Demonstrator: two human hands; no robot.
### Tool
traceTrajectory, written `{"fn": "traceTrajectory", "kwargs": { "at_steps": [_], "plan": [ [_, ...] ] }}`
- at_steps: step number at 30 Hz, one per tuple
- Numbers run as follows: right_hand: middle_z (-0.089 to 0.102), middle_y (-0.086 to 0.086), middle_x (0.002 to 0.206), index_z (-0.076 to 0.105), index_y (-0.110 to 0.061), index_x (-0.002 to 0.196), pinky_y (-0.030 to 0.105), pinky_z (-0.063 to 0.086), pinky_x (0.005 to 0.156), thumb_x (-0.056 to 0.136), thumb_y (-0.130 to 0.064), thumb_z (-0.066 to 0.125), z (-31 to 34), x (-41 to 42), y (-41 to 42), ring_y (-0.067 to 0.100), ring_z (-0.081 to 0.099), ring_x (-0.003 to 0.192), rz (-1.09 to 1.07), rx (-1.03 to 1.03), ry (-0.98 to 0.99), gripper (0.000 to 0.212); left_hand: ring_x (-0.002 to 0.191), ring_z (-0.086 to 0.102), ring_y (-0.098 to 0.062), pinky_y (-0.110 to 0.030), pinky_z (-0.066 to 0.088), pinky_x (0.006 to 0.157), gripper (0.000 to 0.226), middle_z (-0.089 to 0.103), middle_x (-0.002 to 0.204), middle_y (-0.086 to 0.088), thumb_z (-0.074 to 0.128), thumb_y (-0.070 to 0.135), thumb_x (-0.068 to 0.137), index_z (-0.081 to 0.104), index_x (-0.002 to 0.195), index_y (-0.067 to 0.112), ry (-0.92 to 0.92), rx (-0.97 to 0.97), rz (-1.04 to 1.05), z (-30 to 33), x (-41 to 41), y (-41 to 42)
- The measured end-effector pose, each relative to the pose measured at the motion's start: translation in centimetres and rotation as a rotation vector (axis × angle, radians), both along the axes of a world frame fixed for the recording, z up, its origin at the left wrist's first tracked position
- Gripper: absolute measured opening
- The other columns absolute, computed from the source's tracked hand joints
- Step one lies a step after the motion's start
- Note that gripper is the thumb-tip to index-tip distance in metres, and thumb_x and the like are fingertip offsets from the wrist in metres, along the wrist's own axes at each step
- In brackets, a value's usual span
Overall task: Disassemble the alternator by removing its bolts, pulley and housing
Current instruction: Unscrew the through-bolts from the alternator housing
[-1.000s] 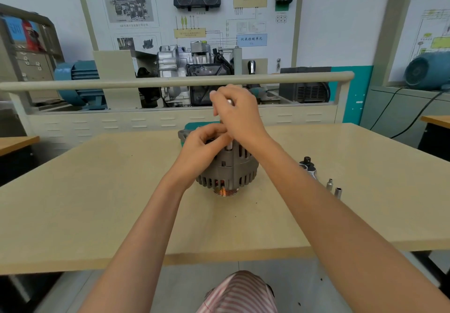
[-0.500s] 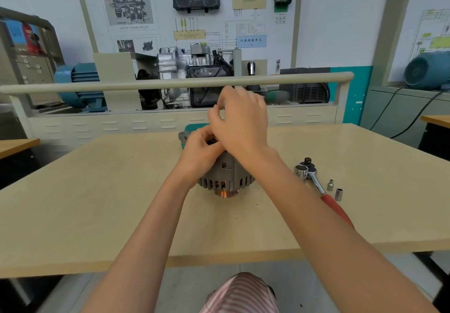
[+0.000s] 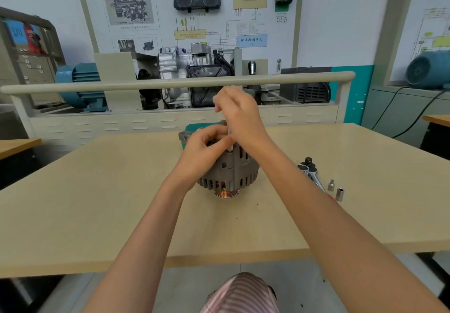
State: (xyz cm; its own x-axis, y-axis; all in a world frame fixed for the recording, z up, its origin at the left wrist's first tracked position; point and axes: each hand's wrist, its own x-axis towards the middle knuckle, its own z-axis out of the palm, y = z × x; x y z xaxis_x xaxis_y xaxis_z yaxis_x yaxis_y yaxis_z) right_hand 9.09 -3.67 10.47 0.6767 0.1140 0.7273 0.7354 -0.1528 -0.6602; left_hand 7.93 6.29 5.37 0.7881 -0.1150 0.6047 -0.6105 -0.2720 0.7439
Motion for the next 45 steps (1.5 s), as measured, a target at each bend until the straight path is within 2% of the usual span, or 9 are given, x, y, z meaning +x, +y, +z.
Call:
{"fn": "traceTrajectory", "kwargs": {
  "at_steps": [6, 10, 13, 17, 19, 30, 34, 38, 45],
  "plan": [
    [0.050, 0.001, 0.053, 0.041, -0.012, 0.044, 0.037, 0.040, 0.097, 0.094, -0.013, 0.037, 0.7, 1.2, 0.2, 0.011, 0.058, 0.071, 0.384, 0.274, 0.249, 0.050, 0.073, 0.062, -0.001, -0.014, 0.045, 0.065, 0.011, 0.069, 0.075, 0.011, 0.062, 0.026, 0.089, 0.068, 0.080, 0.029, 0.052, -0.029, 0.014, 0.0, 0.2, 0.3],
    [0.049, 0.001, 0.055, 0.042, -0.011, 0.047, 0.015, 0.046, 0.078, 0.095, -0.010, 0.039, 0.2, 1.1, 0.4, 0.009, 0.056, 0.065, 0.284, 0.333, 0.182, 0.048, 0.064, 0.060, 0.001, -0.011, 0.044, 0.059, 0.012, 0.065, 0.066, 0.012, 0.062, 0.020, 0.089, 0.066, 0.078, 0.025, 0.059, -0.039, 0.001, 0.0, 0.2, 0.2],
    [0.046, 0.002, 0.060, 0.047, -0.008, 0.055, 0.026, 0.042, 0.072, 0.095, -0.010, 0.044, -0.5, 0.4, 0.7, 0.015, 0.047, 0.066, -0.044, 0.164, -0.050, 0.040, 0.063, 0.059, 0.002, -0.010, 0.043, 0.057, 0.017, 0.065, 0.065, 0.012, 0.061, 0.010, 0.087, 0.065, 0.077, 0.023, 0.052, -0.037, 0.014, 0.0, 0.2, 0.0],
    [0.051, 0.003, 0.084, 0.057, -0.010, 0.084, 0.032, 0.031, 0.089, 0.088, -0.026, 0.045, -1.7, -0.7, 1.6, 0.021, 0.046, 0.085, -0.807, -0.333, -0.283, 0.021, 0.054, 0.056, 0.009, -0.007, 0.039, 0.047, 0.032, 0.064, 0.056, 0.017, 0.054, -0.003, 0.084, 0.060, 0.070, 0.025, 0.061, -0.051, 0.071, 0.0, 0.3, 0.2],
    [0.051, 0.005, 0.088, 0.057, -0.010, 0.089, 0.033, 0.029, 0.090, 0.085, -0.029, 0.044, -1.9, -1.1, 1.8, 0.024, 0.044, 0.087, -0.908, -0.385, -0.305, 0.024, 0.055, 0.056, 0.009, -0.008, 0.040, 0.047, 0.033, 0.064, 0.058, 0.018, 0.052, -0.004, 0.084, 0.061, 0.072, 0.025, 0.061, -0.046, 0.072, 0.0, 0.3, 0.2],
    [0.044, -0.005, 0.060, 0.042, -0.014, 0.051, 0.019, 0.037, 0.067, 0.081, -0.021, 0.045, 0.1, 0.5, 0.2, 0.006, 0.045, 0.065, 0.097, 0.156, 0.050, 0.031, 0.076, 0.064, 0.005, -0.006, 0.045, 0.063, 0.020, 0.071, 0.080, 0.016, 0.058, 0.019, 0.092, 0.068, 0.084, 0.034, 0.037, -0.017, -0.033, 0.1, -0.2, 0.2],
    [0.045, 0.001, 0.049, 0.040, -0.012, 0.045, 0.026, 0.043, 0.081, 0.093, -0.012, 0.038, 0.8, 1.3, -0.1, 0.010, 0.050, 0.059, 0.350, 0.301, 0.222, 0.048, 0.076, 0.065, 0.000, -0.010, 0.047, 0.065, 0.012, 0.072, 0.080, 0.012, 0.061, 0.024, 0.090, 0.069, 0.083, 0.030, 0.065, -0.038, -0.016, 0.1, -0.1, 0.1],
    [0.045, 0.003, 0.047, 0.037, -0.014, 0.042, 0.037, 0.044, 0.091, 0.094, -0.010, 0.036, 1.0, 1.1, 0.6, 0.011, 0.051, 0.055, 0.414, 0.325, 0.249, 0.052, 0.073, 0.064, -0.003, -0.013, 0.049, 0.064, 0.010, 0.070, 0.077, 0.009, 0.062, 0.021, 0.090, 0.068, 0.083, 0.025, 0.087, -0.067, -0.006, 0.0, 0.1, 0.3],
    [0.041, 0.005, 0.052, 0.041, -0.013, 0.045, 0.010, 0.042, 0.066, 0.097, -0.009, 0.039, 0.0, 0.9, 0.9, 0.019, 0.046, 0.064, 0.161, 0.354, 0.103, 0.052, 0.072, 0.061, -0.006, -0.016, 0.045, 0.066, 0.015, 0.066, 0.075, 0.002, 0.062, 0.016, 0.089, 0.064, 0.078, 0.026, 0.073, -0.043, 0.032, 0.0, 0.2, 0.1]
  ]
}}
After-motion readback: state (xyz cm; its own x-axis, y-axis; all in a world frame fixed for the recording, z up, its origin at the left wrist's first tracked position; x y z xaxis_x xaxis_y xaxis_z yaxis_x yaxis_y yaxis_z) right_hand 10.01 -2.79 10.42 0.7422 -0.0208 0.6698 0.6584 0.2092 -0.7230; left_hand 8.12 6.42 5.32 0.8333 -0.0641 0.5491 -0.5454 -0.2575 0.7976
